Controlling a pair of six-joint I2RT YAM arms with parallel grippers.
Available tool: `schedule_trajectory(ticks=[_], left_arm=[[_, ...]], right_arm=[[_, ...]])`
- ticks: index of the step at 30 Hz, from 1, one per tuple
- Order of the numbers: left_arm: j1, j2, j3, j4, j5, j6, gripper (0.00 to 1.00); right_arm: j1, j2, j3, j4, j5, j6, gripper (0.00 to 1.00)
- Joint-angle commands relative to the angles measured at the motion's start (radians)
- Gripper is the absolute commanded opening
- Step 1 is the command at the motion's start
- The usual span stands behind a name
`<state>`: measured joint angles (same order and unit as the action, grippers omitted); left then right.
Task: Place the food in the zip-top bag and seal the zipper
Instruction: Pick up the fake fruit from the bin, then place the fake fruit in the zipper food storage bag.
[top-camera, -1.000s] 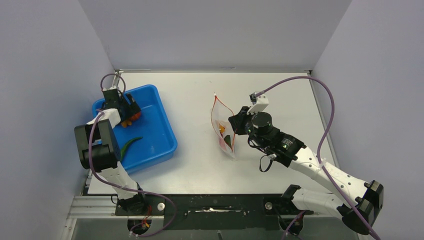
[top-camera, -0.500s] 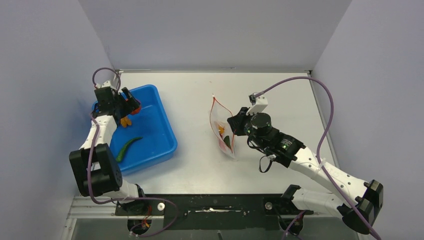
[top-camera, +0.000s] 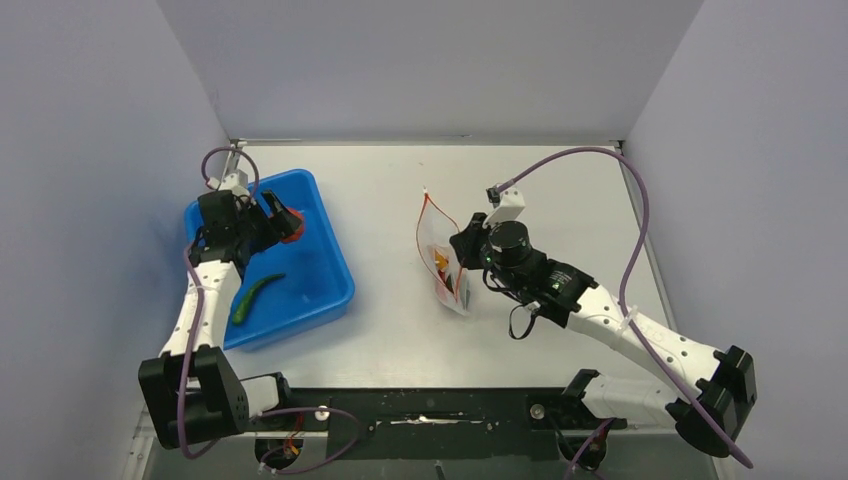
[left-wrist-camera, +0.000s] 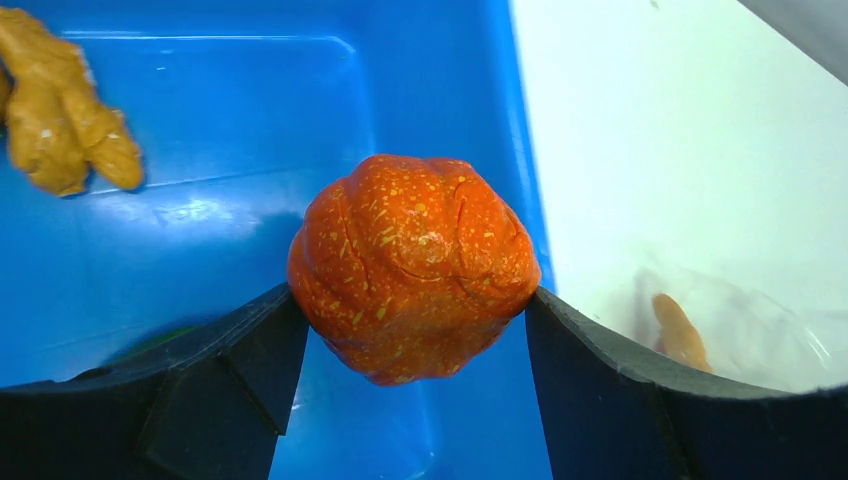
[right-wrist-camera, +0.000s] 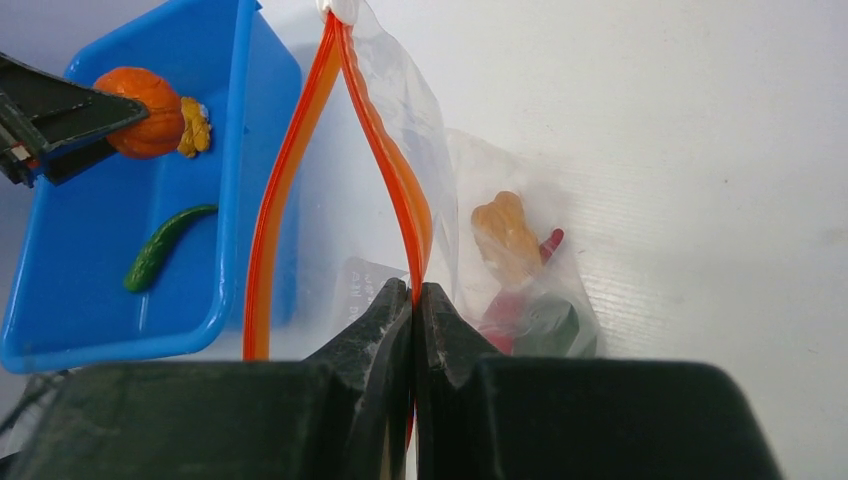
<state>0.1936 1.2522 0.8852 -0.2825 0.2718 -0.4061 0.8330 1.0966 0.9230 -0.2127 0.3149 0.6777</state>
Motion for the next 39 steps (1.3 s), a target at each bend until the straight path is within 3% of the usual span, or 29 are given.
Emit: schedule_trajectory(ticks=[1,12,19,39], left_arm=[[-0.043,-0.105,-0.014,0.026,0.072,0.023,0.59],[-0.134,-0.262,-0.035,0.026,0.190,-0.027,0.56],[-0.210,-0.287,-0.043,0.124,0.352,-0.116,0.53],[-0.531,-0.266,-0.005,0.421,0.389,-0.365,0.52]], right_arm=[[0.006,0.006,0.053,0.045,0.031,-0.017,0.00],[0.006,0.038,0.049,0.112,0.006,-0.005,0.00],[0.007,0.044,0.060,0.115,0.001,-0.007,0.00],[0.008,0.057,0.056,0.154,-0.027,-0.001,0.00]])
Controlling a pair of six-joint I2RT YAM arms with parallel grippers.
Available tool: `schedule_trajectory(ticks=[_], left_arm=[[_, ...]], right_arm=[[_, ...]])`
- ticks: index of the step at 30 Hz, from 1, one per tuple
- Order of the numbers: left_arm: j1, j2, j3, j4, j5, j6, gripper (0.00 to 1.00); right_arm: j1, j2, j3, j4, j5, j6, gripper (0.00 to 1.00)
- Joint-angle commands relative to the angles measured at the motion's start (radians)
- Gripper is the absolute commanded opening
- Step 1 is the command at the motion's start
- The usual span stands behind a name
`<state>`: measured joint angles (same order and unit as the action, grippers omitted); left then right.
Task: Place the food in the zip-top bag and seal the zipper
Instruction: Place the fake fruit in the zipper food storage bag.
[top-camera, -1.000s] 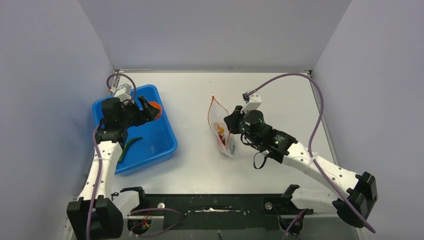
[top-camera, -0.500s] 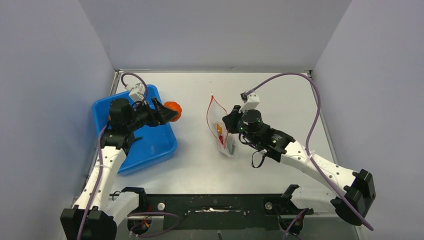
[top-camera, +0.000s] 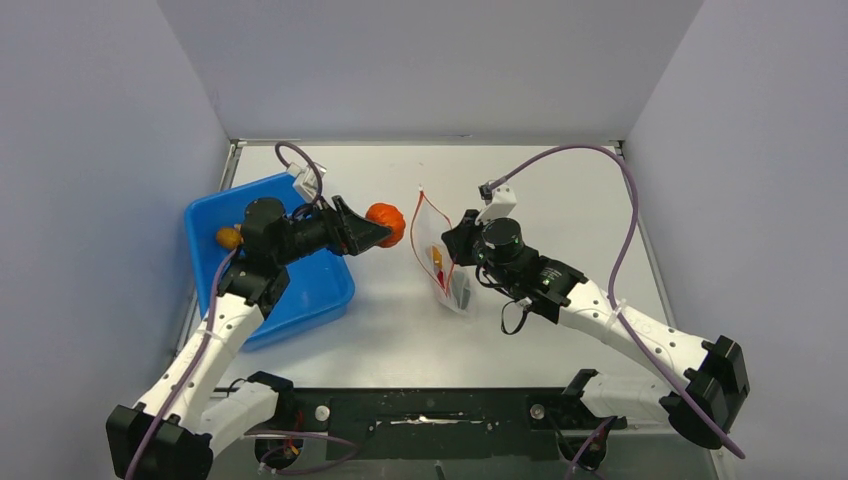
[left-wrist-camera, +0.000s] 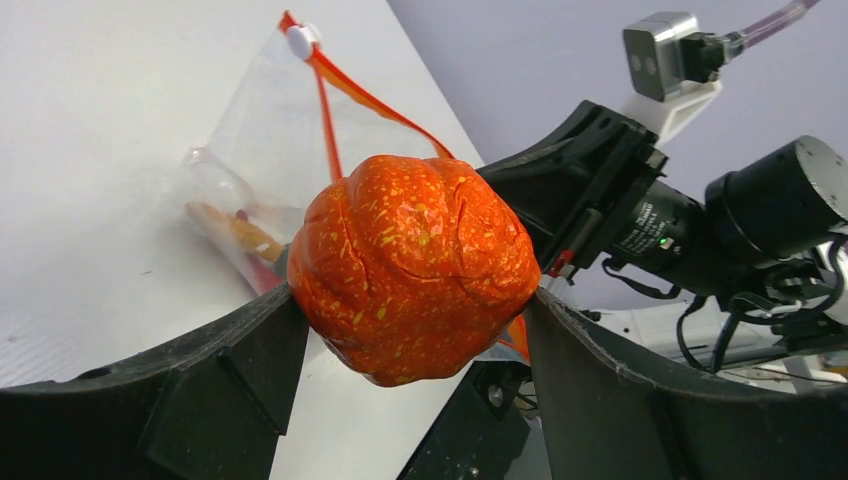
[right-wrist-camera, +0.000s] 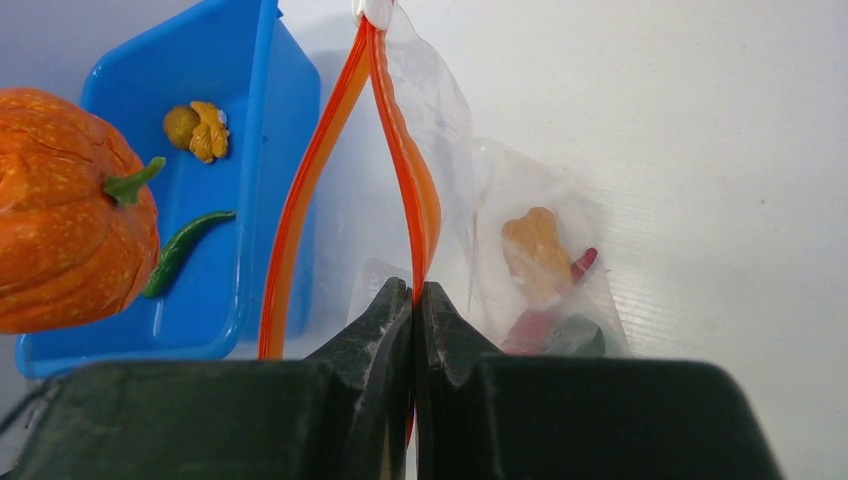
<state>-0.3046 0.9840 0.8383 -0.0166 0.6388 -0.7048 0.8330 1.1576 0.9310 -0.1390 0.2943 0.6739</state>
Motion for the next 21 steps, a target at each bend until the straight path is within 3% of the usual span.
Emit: schedule_trajectory(ticks=[1,21], left_arm=[[-0.045,0.006,0.040,0.174,0.024,-0.080,0.52],[-0.147,0.086,-0.008,0.342,-0.016,-0.143,0.53]], right_arm=[[0.007,-0.004,0.048,0.081,-0.009,0.003,0.00],[0.013,-0.007,0.031,0.130,-0.055,0.013,0.00]])
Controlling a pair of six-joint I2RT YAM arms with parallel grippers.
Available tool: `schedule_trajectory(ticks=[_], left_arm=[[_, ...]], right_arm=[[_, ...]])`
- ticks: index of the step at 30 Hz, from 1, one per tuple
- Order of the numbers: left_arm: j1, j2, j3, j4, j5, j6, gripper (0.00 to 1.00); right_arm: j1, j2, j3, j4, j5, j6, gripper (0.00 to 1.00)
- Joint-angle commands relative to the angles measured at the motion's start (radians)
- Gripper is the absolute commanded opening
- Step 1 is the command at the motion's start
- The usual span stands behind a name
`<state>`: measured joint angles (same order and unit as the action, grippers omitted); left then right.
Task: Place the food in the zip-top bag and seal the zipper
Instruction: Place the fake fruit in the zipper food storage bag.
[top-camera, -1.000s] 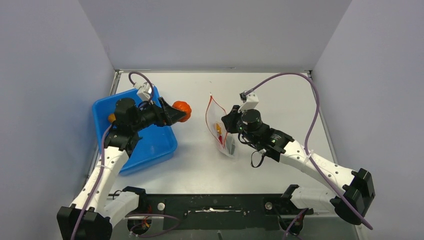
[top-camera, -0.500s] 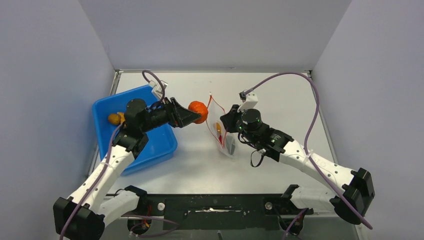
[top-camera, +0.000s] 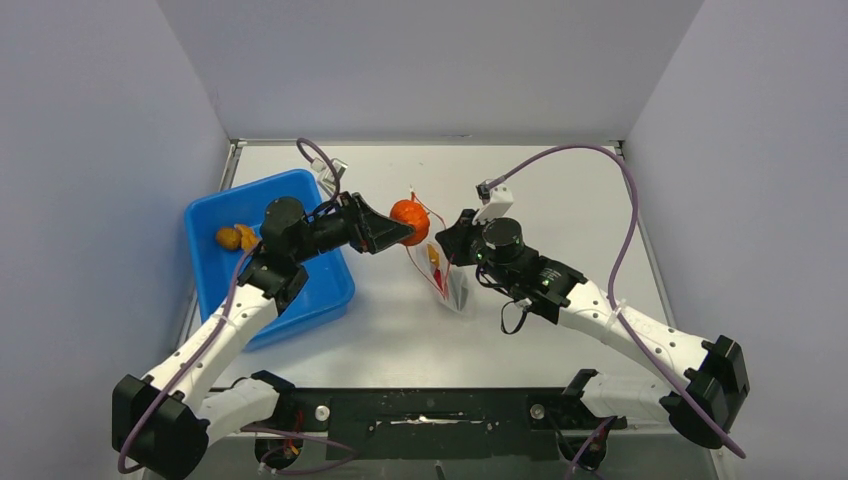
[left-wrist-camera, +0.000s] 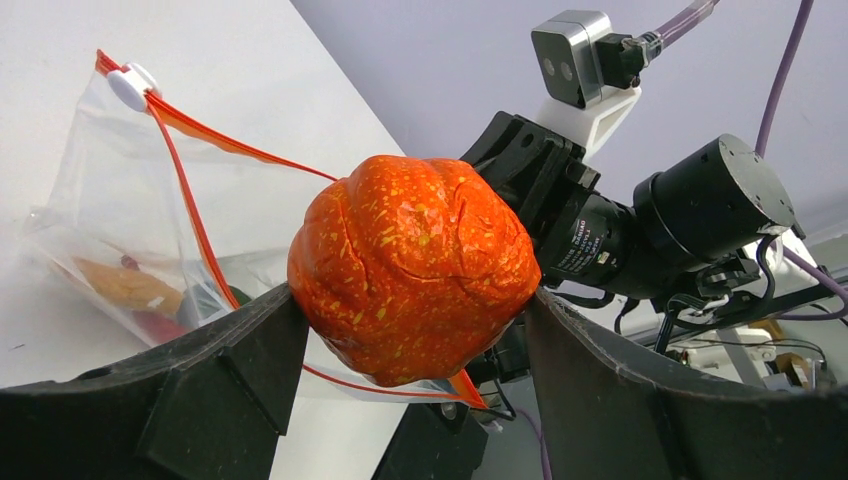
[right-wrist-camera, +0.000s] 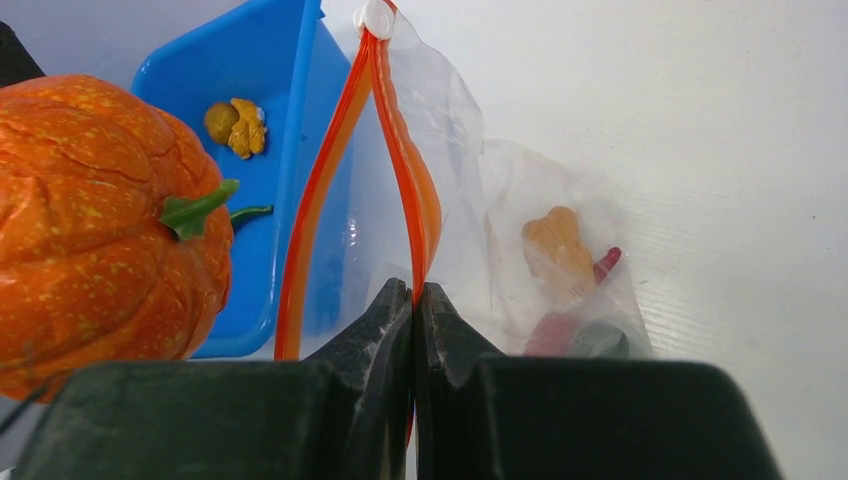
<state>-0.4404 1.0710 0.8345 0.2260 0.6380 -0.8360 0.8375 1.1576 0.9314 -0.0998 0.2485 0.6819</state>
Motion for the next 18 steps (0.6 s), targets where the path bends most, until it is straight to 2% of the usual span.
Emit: schedule_trajectory(ticks=[1,10,15,18], left_arm=[[-0.014,0.002,-0.008,0.102,-0.015,-0.013,0.53],[-0.048,0.032,0.002,0.009,-0.086,0.049,0.54],[-0.067,0.048,0.045,-0.136,-0.184,0.136,0.53],[-0.072,0.053,0.049,-0.160,-0.205,0.148,0.54]], right_arm=[[0.009,-0.007,0.029,0.094,-0.011,0.006,0.00],[0.009,-0.016,0.024,0.096,-0.010,0.007,0.00],[0.010,-0.023,0.019,0.097,-0.006,0.007,0.00],[0.010,-0.024,0.016,0.097,-0.002,0.008,0.00]])
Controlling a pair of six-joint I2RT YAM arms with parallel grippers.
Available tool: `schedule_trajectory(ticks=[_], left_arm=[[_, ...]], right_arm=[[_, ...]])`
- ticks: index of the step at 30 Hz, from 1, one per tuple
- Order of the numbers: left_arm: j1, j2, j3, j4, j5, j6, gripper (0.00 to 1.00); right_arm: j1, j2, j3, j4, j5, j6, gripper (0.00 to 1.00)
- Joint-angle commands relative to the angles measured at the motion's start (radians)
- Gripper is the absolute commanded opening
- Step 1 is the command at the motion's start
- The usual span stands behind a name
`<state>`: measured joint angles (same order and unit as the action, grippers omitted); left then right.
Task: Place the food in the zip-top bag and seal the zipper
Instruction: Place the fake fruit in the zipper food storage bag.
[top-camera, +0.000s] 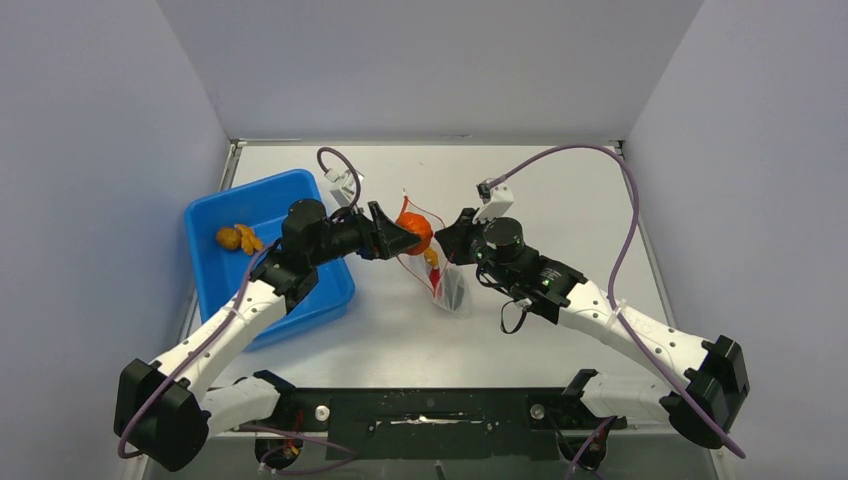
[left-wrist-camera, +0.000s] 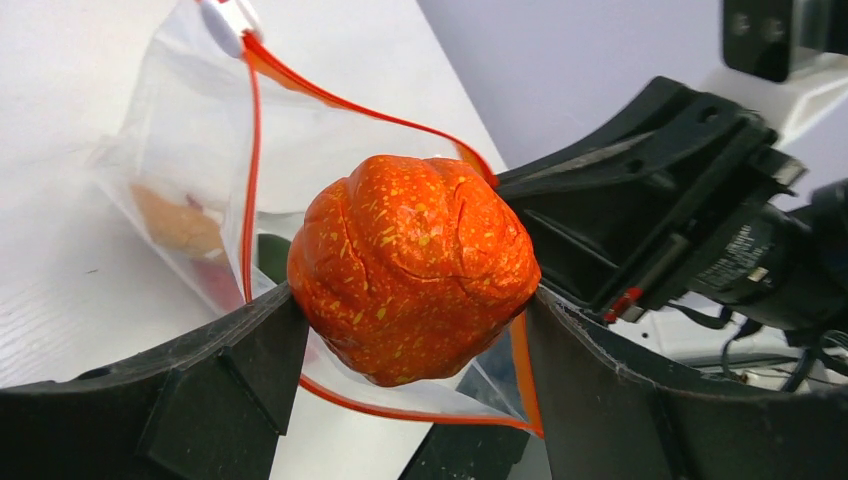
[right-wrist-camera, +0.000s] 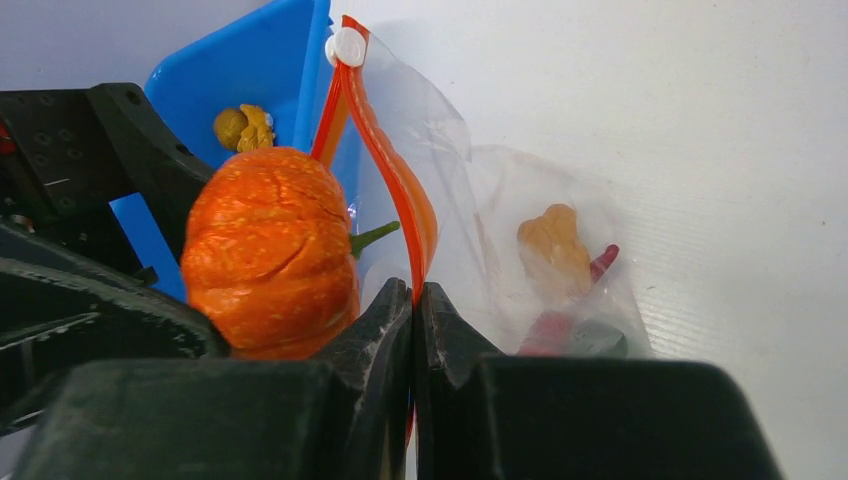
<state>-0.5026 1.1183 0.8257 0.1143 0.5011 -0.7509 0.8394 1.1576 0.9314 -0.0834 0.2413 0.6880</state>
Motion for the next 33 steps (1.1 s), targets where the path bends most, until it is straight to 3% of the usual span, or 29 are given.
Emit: schedule_trajectory(ticks=[1,7,20,33], left_arm=[[-0.012,0.007,0.059,-0.054,-0.073,0.064,0.54],[-0.025,0.015,0.085,-0.114,-0.111,0.094,0.54],[-0.037,0.015,0.108,-0.148,-0.105,0.109,0.68],[-0.037,-0.015,0.115,-0.163,-0.104,0.121,0.76]], right_arm=[[0.008,-0.025,0.015,0.082,0.006,0.003,0.00],[0.009,-0.023,0.015,0.083,0.007,0.003,0.00],[0.008,-0.027,0.010,0.082,0.015,0.007,0.00],[0.008,-0.030,0.010,0.076,0.018,0.010,0.00]])
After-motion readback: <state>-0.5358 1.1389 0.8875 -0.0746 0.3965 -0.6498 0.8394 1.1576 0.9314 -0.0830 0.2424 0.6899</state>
